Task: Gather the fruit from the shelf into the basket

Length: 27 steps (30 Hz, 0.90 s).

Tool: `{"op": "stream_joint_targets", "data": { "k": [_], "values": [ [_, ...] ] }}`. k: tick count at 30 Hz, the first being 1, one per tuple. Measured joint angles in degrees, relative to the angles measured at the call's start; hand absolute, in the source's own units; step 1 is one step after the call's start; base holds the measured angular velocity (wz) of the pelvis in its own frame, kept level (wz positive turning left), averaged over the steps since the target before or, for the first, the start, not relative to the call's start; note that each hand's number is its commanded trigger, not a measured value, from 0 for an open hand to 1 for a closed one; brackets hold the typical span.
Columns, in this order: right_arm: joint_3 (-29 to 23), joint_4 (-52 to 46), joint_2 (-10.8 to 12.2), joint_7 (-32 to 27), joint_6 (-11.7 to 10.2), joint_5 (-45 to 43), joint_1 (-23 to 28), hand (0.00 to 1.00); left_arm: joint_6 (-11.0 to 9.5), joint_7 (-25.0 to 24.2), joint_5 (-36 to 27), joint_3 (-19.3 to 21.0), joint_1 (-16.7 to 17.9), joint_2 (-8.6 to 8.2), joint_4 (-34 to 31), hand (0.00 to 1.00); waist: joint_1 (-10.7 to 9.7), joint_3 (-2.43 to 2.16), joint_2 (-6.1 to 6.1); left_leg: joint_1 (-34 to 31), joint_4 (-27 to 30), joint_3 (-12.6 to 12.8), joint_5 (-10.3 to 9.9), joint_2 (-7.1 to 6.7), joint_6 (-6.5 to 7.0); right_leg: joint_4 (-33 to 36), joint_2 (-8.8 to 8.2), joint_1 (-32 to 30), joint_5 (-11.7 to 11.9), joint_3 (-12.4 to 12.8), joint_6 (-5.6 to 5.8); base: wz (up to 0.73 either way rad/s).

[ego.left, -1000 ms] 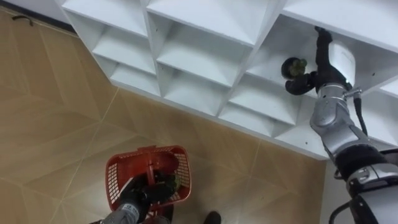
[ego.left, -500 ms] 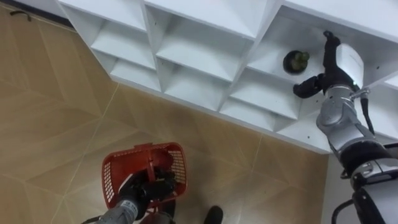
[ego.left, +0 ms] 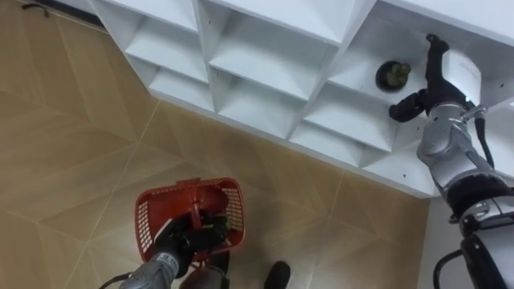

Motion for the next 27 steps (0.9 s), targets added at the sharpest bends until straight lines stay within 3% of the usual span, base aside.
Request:
{"op": "stream_joint_targets", "data": {
  "k": [27],
  "values": [
    [0.02,0.00,0.00,-0.55,-0.04,-2.31,-1.29,0.00,0.00,-1.31,-0.01,-0.05,-0.05,-0.34,0.02,1.00,3.05,-0.07,0.79,-0.72,0.08,-0.36,-0.01,-0.05,0.05,0.08,-0.11,-0.54,0.01,-0.49,-0.01,0.00]
  ]
}}
